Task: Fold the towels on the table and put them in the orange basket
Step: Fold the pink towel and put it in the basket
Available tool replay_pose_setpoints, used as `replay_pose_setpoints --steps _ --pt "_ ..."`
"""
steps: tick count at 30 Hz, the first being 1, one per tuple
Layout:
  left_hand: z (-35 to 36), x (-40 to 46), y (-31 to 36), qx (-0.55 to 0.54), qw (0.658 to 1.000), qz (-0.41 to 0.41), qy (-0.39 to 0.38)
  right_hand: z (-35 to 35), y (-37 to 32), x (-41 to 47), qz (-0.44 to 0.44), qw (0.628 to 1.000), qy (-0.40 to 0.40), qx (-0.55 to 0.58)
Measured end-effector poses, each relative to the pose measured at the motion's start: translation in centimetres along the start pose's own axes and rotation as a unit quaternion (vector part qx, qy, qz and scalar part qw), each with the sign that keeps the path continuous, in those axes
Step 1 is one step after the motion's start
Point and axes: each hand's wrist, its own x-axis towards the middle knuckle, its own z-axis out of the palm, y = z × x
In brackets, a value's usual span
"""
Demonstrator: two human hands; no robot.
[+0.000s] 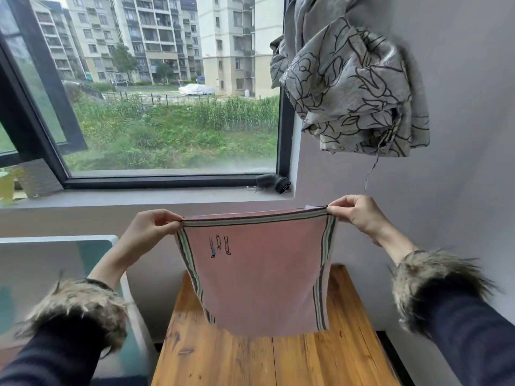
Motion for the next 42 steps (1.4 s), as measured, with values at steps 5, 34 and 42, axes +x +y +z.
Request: replay_pose_setpoints --steps 5,34,42 --pt "-0.1 0.2 -0.2 0.023 1.0 0.005 -0.012 -0.1 0.2 -0.2 -0.001 1.0 -0.005 -0.015" --pt "6.2 2.5 -5.5 0.176 0.975 0.06 0.125 4.5 5.2 1.5 -0.115 0.918 0.024 -0.379" --pt "9.3 -5.0 -11.3 0.167 0.985 0.022 0.024 5.2 12.4 -4.8 -0.076 0.91 -0.046 -0.404"
